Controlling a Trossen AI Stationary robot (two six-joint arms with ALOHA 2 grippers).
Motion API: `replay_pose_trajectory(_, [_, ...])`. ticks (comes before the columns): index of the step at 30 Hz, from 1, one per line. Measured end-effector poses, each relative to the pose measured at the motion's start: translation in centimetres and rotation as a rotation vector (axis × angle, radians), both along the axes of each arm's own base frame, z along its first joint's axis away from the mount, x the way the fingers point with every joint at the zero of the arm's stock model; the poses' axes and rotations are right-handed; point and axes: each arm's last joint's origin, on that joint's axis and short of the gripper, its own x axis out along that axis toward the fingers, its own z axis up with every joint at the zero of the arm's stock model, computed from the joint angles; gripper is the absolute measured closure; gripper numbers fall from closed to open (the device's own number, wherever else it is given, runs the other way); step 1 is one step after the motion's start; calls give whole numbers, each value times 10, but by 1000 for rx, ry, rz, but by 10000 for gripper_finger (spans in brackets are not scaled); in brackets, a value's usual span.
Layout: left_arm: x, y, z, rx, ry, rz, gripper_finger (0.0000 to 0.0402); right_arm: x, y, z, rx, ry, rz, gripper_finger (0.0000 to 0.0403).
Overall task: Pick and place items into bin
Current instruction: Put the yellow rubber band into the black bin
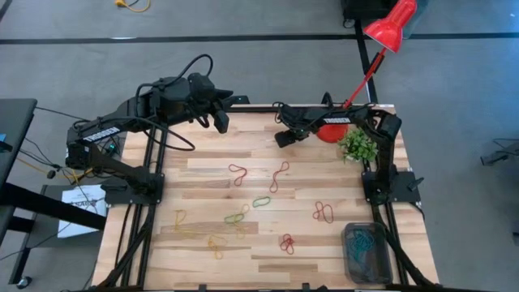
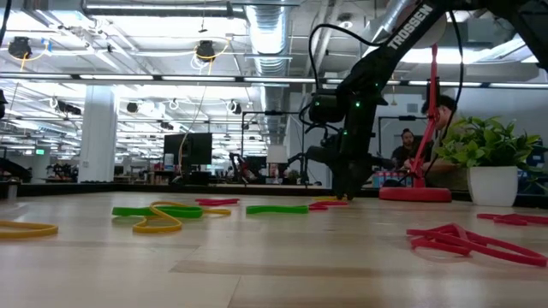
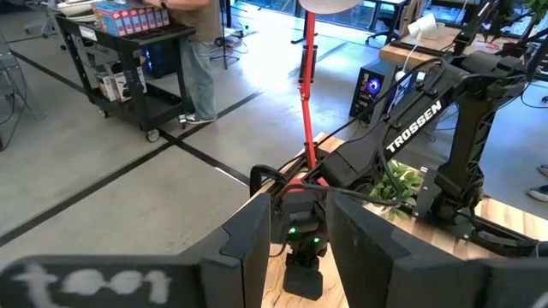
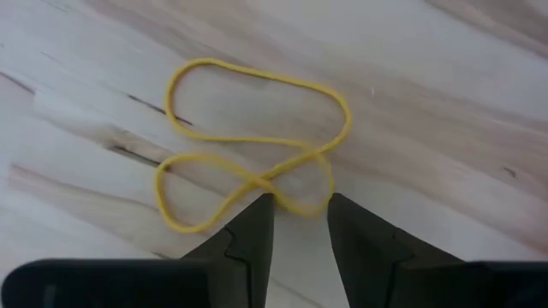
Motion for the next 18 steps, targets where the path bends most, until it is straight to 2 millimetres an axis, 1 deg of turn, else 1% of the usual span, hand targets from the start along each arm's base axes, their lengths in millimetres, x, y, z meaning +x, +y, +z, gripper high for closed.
replay_pose_trajectory(7, [0, 0, 0, 0, -1, 0, 297, 4, 1, 9, -8, -71, 15, 296])
replay_pose_trajectory(10, [0, 0, 0, 0, -1, 0, 297, 5, 0, 8, -15, -77, 6, 296])
replay_pose_trajectory(13, [0, 0, 0, 1, 0, 0, 297, 6, -1, 2, -18, -62, 1, 296])
replay_pose_trajectory(18, [0, 0, 0, 1, 0, 0, 297, 6, -3, 3, -70, -48, -32, 296])
